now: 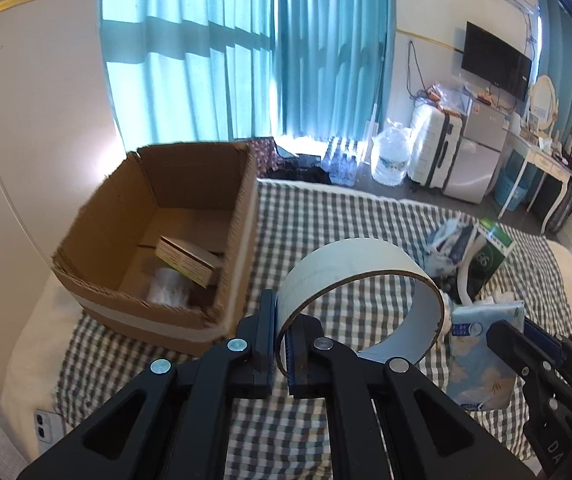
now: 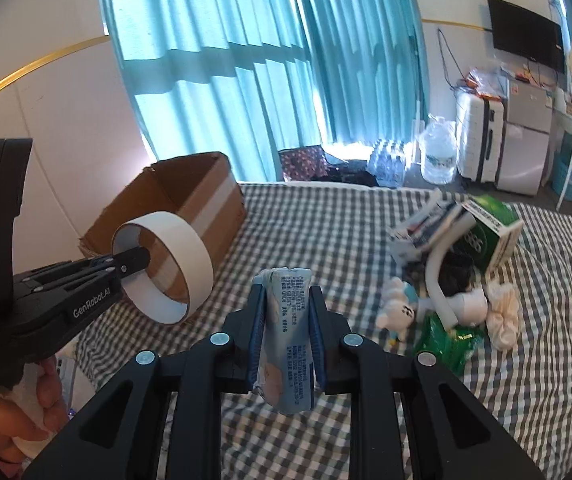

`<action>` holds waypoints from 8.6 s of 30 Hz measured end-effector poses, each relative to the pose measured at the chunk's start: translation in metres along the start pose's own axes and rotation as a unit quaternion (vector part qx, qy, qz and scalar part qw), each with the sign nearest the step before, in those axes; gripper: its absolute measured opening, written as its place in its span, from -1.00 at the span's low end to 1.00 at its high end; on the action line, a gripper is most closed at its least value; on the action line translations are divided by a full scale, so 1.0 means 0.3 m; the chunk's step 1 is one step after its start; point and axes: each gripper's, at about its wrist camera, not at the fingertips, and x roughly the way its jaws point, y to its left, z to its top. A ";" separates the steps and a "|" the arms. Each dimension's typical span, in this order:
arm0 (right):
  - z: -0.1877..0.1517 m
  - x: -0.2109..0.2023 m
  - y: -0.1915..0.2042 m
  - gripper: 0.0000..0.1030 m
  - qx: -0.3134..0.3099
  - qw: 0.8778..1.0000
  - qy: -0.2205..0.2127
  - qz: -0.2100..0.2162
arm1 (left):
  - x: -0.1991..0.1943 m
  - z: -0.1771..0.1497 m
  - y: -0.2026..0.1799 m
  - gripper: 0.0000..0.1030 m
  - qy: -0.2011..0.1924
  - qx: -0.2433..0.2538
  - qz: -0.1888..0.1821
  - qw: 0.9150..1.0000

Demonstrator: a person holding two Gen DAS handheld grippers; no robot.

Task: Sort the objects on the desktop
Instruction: 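Carry the tape roll and tissue pack into the cardboard box and release, then move both tools back over the pile of items, then grasp the white plush toy with the left tool while the right tool grasps the lace scrunchie, then carry the plush toy and scrunchie into the cardboard box and release, then move both tools back over the remaining items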

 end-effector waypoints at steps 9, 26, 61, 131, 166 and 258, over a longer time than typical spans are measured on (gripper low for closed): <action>0.170 -0.004 0.158 -0.60 -0.016 0.998 -0.022 0.048 | -0.062 0.127 0.187 -0.92 -0.013 -0.023 0.010 1.000; 0.297 0.348 0.471 -0.60 -0.043 0.993 0.027 0.109 | 0.215 0.135 0.507 -0.92 0.052 -0.067 0.057 0.995; 0.215 0.274 0.044 0.37 0.069 0.997 0.018 -0.016 | 0.208 0.127 0.310 0.89 0.059 -0.073 0.011 0.996; -0.229 0.337 -0.858 0.48 0.038 0.972 0.099 -0.208 | 0.725 -0.234 -0.785 0.94 0.146 0.128 0.010 0.981; -0.225 0.204 -0.866 -0.66 0.124 0.979 0.052 -0.154 | 0.529 -0.268 -0.663 -0.05 0.116 0.128 0.002 0.985; 0.234 0.150 0.055 0.74 0.039 0.996 -0.083 0.017 | 0.173 0.061 0.060 1.00 0.036 -0.009 -0.001 0.999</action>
